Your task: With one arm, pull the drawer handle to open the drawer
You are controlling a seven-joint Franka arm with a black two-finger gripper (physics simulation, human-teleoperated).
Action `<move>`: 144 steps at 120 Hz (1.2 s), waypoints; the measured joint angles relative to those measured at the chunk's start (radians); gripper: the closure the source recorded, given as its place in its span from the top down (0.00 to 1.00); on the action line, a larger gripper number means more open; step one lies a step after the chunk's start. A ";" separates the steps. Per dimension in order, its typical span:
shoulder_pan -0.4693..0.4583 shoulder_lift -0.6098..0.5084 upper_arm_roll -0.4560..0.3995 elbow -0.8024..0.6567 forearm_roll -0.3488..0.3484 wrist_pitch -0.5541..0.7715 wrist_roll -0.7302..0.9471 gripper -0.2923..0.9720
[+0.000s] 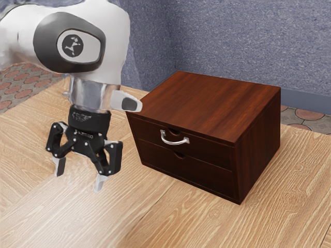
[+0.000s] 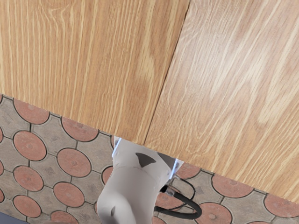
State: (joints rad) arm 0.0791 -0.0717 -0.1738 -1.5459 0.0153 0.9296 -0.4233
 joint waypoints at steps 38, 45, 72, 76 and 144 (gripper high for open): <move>0.023 0.009 -0.004 -0.012 0.015 0.501 -0.515 0.77; 0.076 0.011 -0.004 -0.021 0.002 0.558 -0.595 0.77; -0.051 -0.002 0.164 -0.128 -0.056 0.792 -0.834 0.77; -0.050 0.004 0.164 -0.132 -0.065 0.818 -0.858 0.77; -0.075 0.025 0.165 -0.248 -0.121 1.048 -1.082 0.77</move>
State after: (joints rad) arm 0.0042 -0.0472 -0.0092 -1.7937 -0.1059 1.9778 -1.5055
